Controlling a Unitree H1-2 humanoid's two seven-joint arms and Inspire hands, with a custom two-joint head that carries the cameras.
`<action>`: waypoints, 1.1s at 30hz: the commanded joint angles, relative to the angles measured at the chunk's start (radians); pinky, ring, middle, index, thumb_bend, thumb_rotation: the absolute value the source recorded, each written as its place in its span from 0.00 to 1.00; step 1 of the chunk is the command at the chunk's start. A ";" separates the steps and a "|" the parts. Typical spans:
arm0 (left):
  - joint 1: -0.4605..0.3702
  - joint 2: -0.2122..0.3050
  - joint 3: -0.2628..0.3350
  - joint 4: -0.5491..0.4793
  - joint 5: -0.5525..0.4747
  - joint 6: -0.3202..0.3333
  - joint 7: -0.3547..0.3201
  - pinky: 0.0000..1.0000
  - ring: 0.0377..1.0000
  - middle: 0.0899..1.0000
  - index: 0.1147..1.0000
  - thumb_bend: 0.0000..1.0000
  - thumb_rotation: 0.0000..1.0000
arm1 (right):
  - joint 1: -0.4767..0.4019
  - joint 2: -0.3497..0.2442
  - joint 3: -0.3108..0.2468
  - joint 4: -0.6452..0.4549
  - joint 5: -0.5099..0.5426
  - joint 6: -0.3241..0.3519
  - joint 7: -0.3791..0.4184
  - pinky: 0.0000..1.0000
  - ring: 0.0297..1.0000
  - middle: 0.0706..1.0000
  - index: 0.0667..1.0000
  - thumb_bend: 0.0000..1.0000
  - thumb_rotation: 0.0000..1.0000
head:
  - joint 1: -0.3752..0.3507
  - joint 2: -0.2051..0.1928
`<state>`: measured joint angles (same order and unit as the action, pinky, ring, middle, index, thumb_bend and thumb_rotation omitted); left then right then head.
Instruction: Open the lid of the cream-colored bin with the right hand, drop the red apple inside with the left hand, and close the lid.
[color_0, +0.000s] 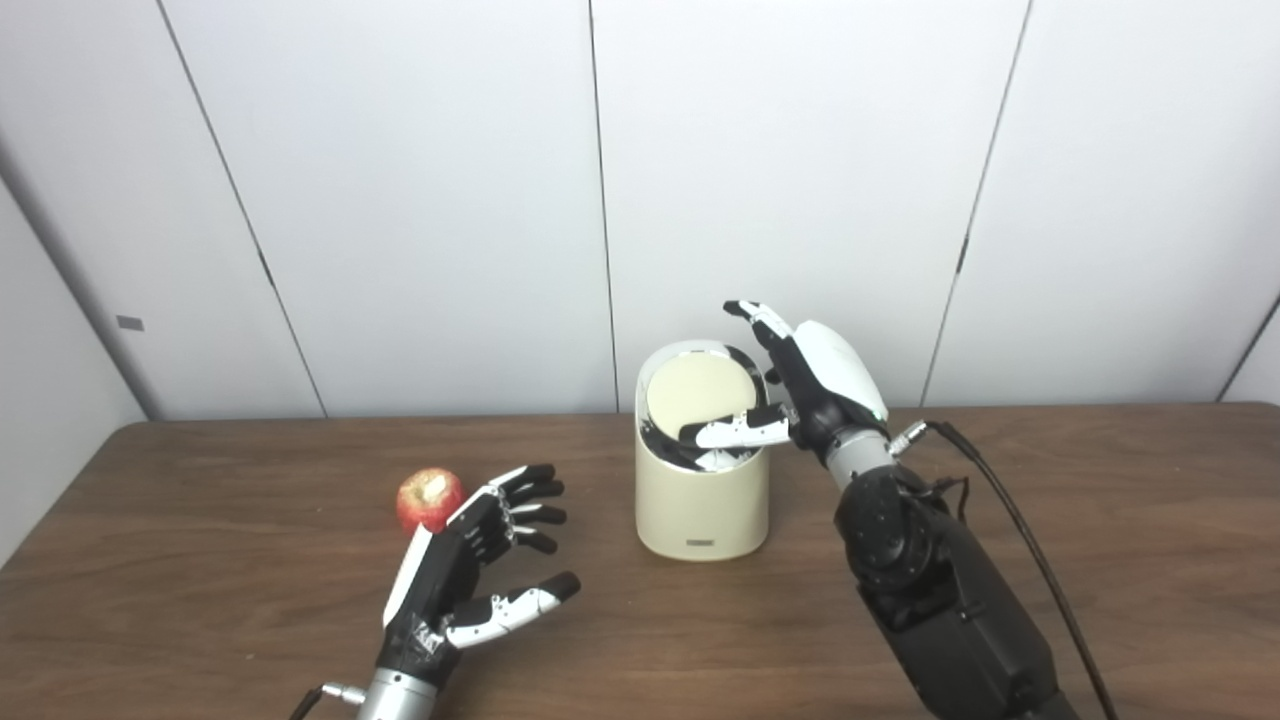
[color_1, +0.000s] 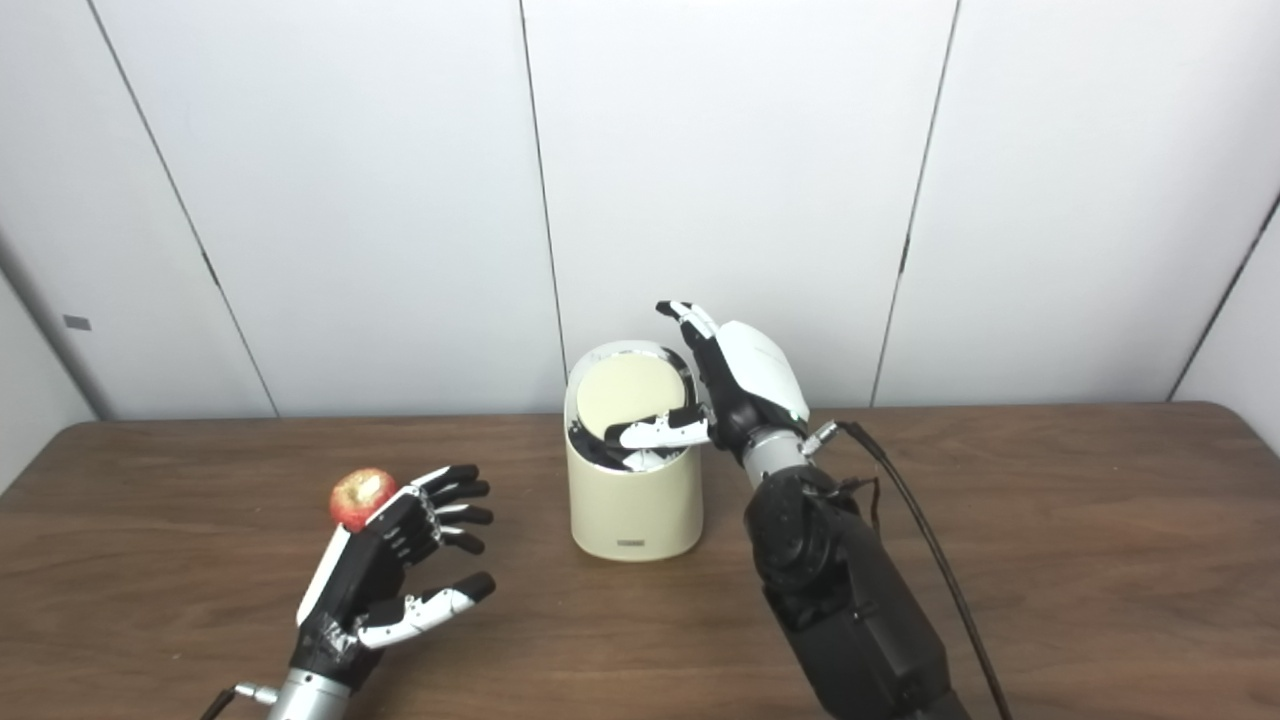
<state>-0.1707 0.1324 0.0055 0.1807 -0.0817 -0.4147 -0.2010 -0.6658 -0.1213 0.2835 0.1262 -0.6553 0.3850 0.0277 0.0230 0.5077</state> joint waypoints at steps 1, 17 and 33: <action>0.018 -0.018 -0.011 0.012 0.000 -0.029 0.006 0.60 0.70 0.77 0.80 0.73 0.15 | -0.059 -0.002 -0.003 -0.005 -0.018 -0.009 -0.017 0.66 0.88 0.93 0.90 0.87 0.29 | 0.001 0.002; 0.019 -0.014 -0.010 0.005 -0.016 -0.024 0.000 0.58 0.69 0.76 0.79 0.74 0.14 | -0.042 0.036 -0.109 0.041 -0.058 0.085 0.044 0.62 0.83 0.91 0.89 0.82 0.24 | -0.004 0.014; 0.017 -0.016 -0.012 0.002 -0.016 -0.021 0.000 0.58 0.69 0.76 0.79 0.73 0.14 | -0.022 0.051 -0.160 -0.043 -0.050 0.085 0.126 0.62 0.82 0.91 0.89 0.82 0.21 | -0.005 0.019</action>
<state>-0.1710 0.1302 0.0004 0.1781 -0.0856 -0.4142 -0.2027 -0.6713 -0.0537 0.1491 0.1129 -0.6944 0.4612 0.1558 0.0169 0.5262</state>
